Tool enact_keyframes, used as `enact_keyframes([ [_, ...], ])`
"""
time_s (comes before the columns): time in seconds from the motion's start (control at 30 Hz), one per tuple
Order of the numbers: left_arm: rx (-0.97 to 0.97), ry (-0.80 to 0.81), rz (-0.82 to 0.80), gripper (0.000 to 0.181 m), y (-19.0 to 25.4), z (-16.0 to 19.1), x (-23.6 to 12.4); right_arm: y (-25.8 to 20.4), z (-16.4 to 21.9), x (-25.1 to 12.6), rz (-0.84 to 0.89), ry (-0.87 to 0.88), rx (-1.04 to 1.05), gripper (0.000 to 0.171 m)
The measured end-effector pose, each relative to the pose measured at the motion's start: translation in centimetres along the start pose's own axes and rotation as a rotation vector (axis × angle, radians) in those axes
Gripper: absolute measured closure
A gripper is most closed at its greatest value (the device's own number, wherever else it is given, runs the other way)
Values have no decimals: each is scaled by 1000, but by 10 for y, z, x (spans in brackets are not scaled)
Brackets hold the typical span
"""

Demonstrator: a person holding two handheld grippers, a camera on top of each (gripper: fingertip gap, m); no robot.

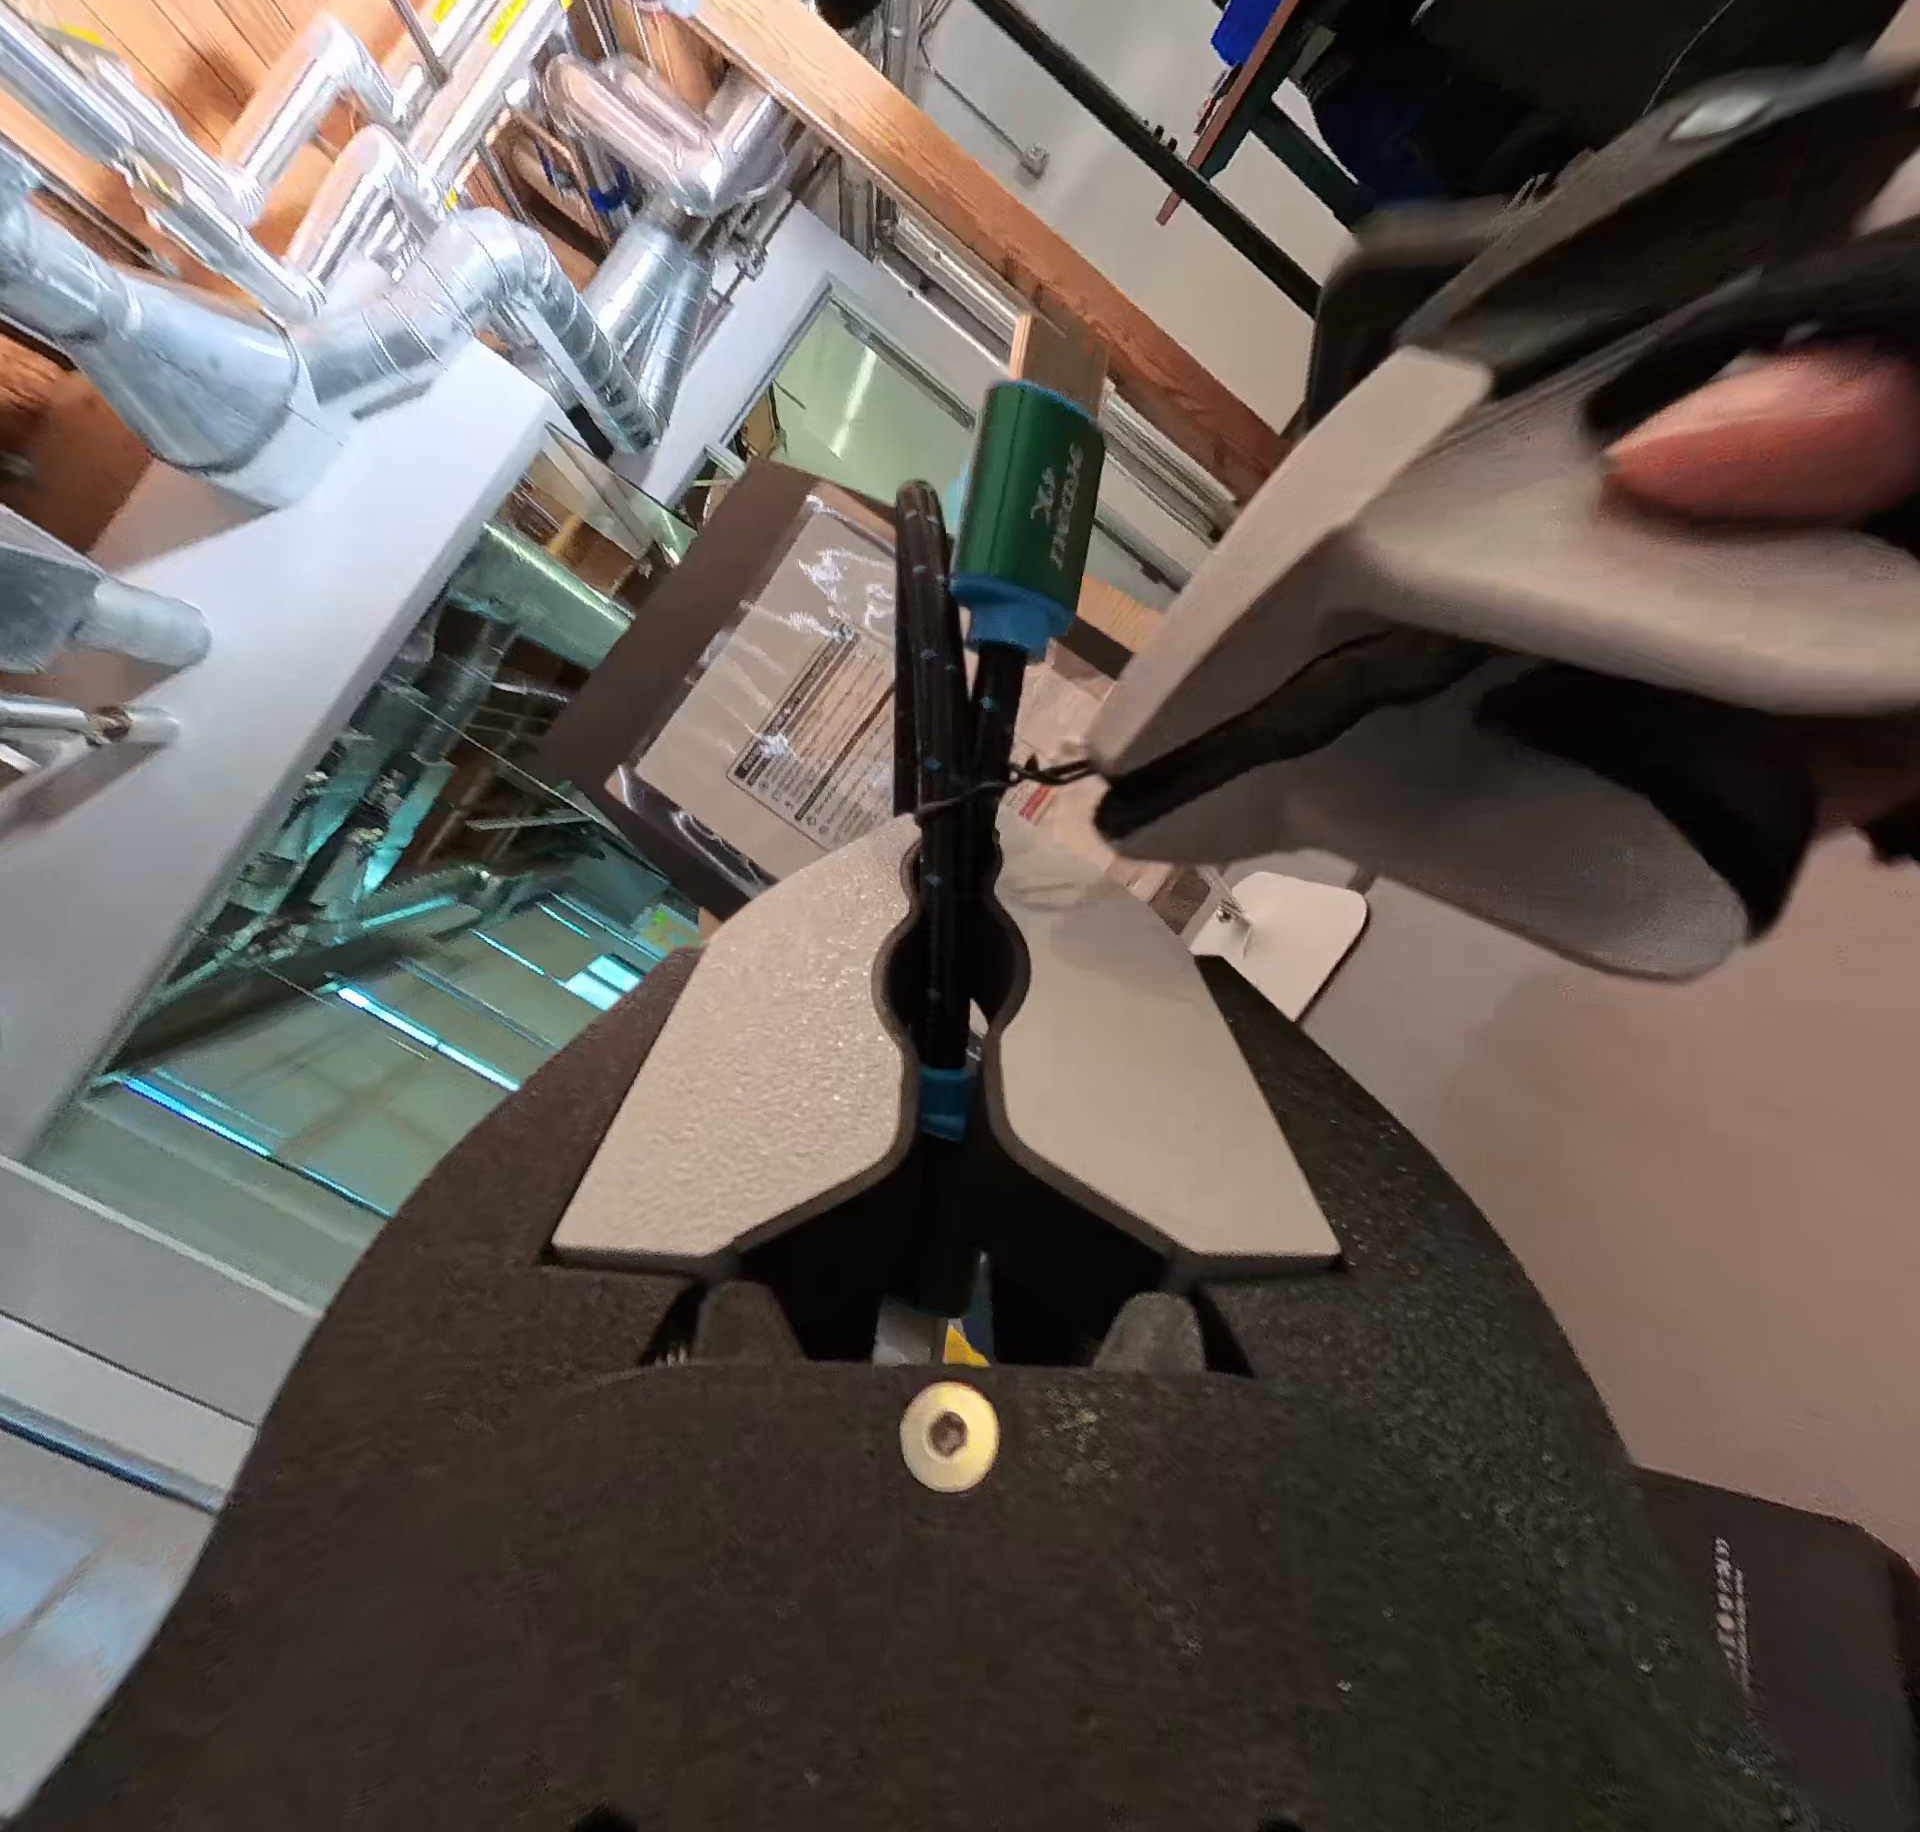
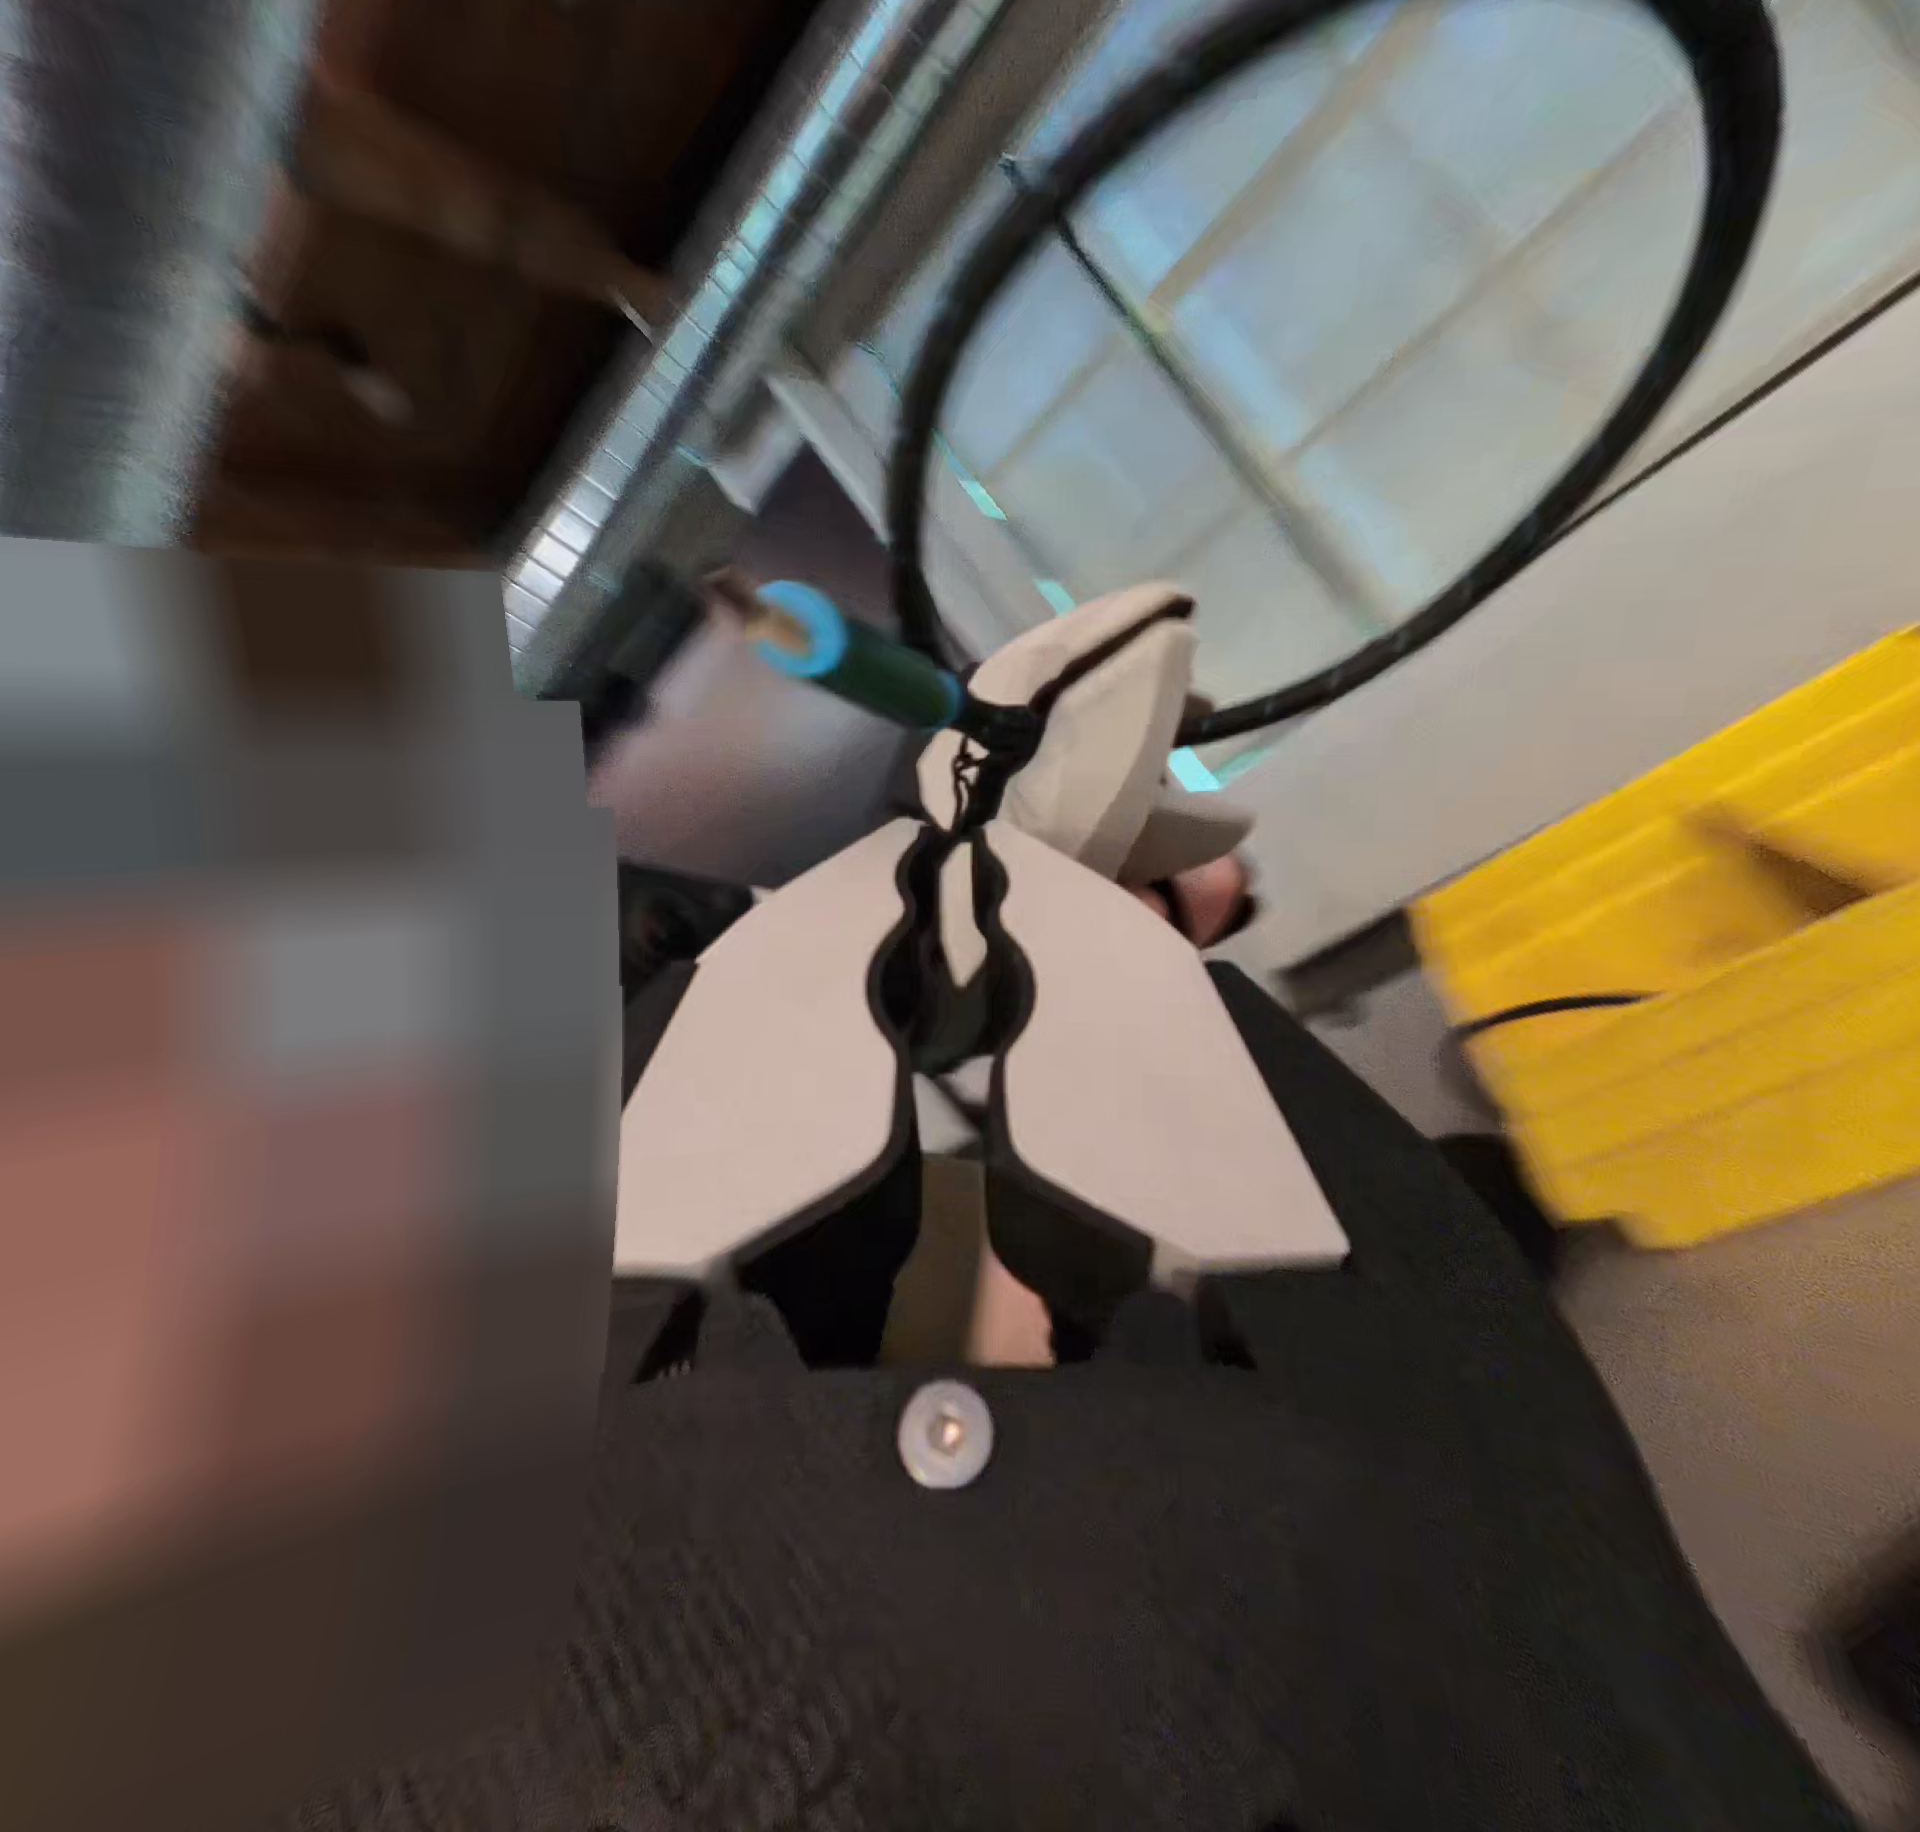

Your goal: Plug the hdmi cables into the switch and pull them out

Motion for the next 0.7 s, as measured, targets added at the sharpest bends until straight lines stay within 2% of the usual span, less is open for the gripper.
enact_keyframes([
  [0.2, -142, -55, 109, 179, 3, 2, -3, -36, -6, -2, 284, -8, -1100, 155],
  [0.27, -152, -60, 110, 179, 4, 1, -3, -43, 3, 1, 351, -53, -1403, 153],
  [0.37, -153, -72, 126, 179, 9, -1, -3, -43, 17, 7, 449, -137, -1745, 154],
  [0.5, -157, -73, 155, 179, 16, -4, -3, -31, 24, 10, 573, -228, -1944, 158],
  [0.7, -158, -69, 165, 179, 19, -4, -2, -23, 14, 5, 634, -238, -1926, 163],
])
Point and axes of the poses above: each gripper's, where its closed fingertips meet, x out along the fingers, z out of its underside, y = z × x across the jaws, the point moved 4 cm from there along -x, back along the fingers, and after that the axes turned 7 degrees about y, right-handed, at the moved point
